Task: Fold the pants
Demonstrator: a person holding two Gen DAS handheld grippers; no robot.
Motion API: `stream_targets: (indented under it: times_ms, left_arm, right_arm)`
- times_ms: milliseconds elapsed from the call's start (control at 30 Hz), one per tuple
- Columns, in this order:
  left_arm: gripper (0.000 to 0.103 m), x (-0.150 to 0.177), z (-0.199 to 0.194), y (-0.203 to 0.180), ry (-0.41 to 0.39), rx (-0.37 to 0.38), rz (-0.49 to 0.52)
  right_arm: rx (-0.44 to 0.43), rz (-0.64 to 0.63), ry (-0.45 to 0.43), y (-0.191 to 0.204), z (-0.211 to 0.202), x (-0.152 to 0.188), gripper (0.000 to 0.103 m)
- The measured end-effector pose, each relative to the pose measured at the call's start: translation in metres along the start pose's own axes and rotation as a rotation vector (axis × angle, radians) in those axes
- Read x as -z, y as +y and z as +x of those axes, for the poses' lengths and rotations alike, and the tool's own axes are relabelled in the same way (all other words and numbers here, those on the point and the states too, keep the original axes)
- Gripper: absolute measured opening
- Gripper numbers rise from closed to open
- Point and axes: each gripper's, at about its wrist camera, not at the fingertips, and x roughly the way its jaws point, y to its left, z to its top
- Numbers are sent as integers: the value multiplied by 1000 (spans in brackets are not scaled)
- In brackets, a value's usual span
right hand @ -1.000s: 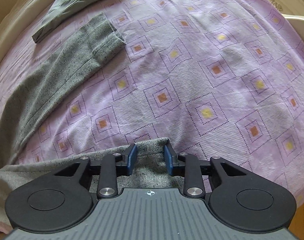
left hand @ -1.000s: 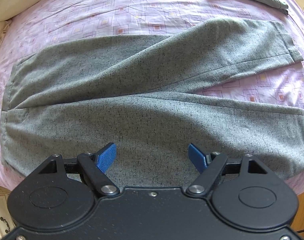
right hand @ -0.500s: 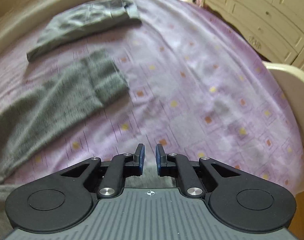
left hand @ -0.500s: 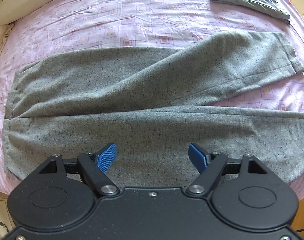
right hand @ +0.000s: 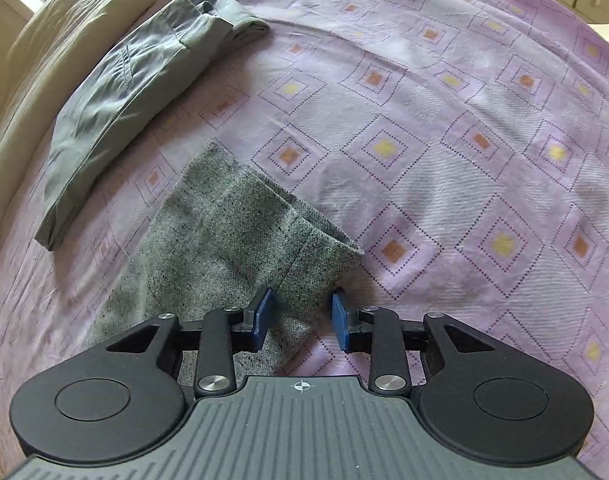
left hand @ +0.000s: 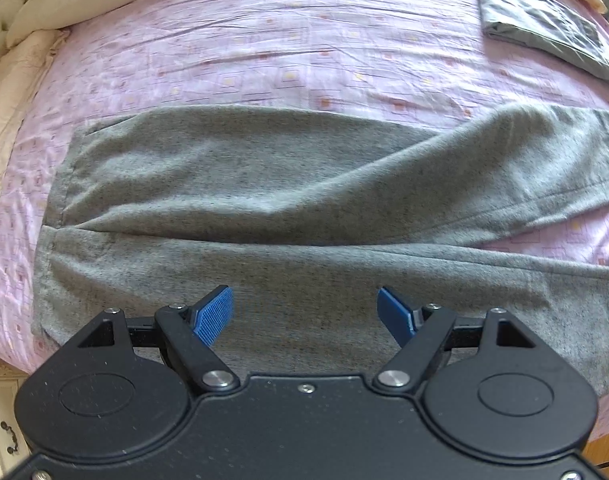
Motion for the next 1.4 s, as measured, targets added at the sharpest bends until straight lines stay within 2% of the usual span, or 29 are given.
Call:
stream_targets:
  times_ms: [33, 67, 167, 233, 267, 400, 533, 600, 667, 767, 933, 1133, 1200, 1300, 1400]
  left_arm:
    - [80, -2, 2, 3, 3, -3, -6]
    - [80, -4, 4, 6, 7, -4, -11]
    - [80, -14, 10, 12, 4, -11, -1]
    - [80, -22, 12, 15, -6, -15, 3]
    - [80, -27, 14, 17, -9, -13, 3]
    - [80, -47, 23, 21, -15, -5, 5]
    - [80, -67, 32, 21, -21, 2, 22]
    - [80, -75, 36, 21, -24, 3, 32]
    - [80, -83, 40, 20, -27, 9, 40]
    - [80, -93, 46, 18, -25, 12, 48]
    - [80, -102, 51, 17, -20, 19, 45]
    - [80, -101, 56, 28, -6, 6, 31]
    - [80, -101, 58, 32, 4, 0, 25]
    - [80, -103, 63, 36, 17, -6, 20]
    - [80, -109, 68, 37, 27, 2, 16]
  right_arm:
    - [-11, -26, 0, 4, -2, 1, 21]
    - [-25, -55, -6, 7, -5, 1, 7]
    - [11, -221, -88, 18, -35, 7, 7]
    - [53, -275, -114, 11, -50, 11, 7]
    - [77, -272, -103, 2, -51, 15, 7]
    - [140, -212, 29, -31, -22, 25, 9]
    - [129, -105, -8, -37, -38, 21, 17]
    - [118, -105, -73, -31, -56, 16, 17]
    - [61, -103, -107, -21, -67, 6, 18]
    - [-20, -58, -83, -4, -64, -12, 23]
    - [-33, 12, -23, 36, -32, -27, 23]
    - [73, 93, 28, 69, 14, -29, 23]
    - [145, 95, 51, 77, 26, -26, 23]
    - [227, 82, 38, 86, 27, -18, 23]
    - [267, 56, 72, 87, 24, -9, 22]
